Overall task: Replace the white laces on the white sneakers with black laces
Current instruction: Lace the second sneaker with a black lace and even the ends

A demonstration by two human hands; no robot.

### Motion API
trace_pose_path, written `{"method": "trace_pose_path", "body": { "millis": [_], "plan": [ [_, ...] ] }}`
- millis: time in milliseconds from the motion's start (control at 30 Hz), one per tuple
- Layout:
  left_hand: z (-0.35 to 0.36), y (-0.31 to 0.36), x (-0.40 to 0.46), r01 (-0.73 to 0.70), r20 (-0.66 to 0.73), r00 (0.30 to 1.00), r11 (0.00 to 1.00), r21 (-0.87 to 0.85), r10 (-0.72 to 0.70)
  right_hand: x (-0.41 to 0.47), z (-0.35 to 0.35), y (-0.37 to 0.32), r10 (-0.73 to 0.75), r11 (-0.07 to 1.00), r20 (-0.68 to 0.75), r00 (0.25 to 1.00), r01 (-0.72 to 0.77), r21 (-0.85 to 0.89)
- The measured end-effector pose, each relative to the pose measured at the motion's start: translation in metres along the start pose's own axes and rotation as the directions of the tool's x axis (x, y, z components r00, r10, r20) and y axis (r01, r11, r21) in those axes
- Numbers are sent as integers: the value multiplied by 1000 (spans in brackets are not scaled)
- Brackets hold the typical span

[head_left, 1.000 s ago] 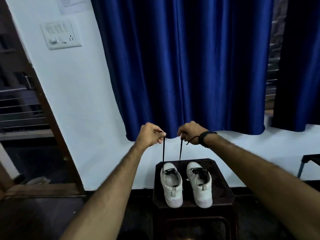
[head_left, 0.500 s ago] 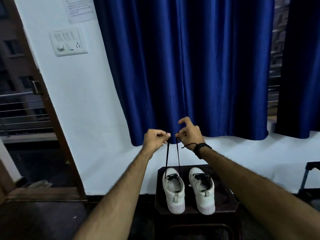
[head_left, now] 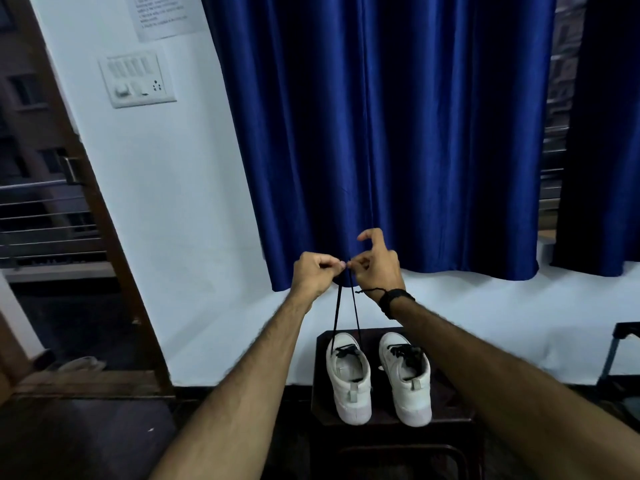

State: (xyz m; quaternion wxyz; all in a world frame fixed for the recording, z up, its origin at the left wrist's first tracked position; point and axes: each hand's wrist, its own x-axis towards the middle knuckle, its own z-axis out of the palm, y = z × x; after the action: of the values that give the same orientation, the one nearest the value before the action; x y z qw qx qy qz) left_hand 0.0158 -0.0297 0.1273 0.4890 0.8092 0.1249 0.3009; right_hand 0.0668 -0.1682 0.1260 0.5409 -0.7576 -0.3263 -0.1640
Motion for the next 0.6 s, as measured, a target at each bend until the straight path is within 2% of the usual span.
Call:
{"method": "trace_pose_path", "body": {
  "millis": [200,467,600],
  "plan": [
    [5,2,-2,-40,30,999,999,19,40,0,-3,-1,-14,1000,5,1000,14,27],
    [19,-3,-12,111,157,985,954,-279,-68,0,-6,8,-78,996,-17,997,78,34],
    [23,-8,-10,136,147,985,934,-330,-91,3,-4,12,-40,993,-20,999,42,114]
  ]
}}
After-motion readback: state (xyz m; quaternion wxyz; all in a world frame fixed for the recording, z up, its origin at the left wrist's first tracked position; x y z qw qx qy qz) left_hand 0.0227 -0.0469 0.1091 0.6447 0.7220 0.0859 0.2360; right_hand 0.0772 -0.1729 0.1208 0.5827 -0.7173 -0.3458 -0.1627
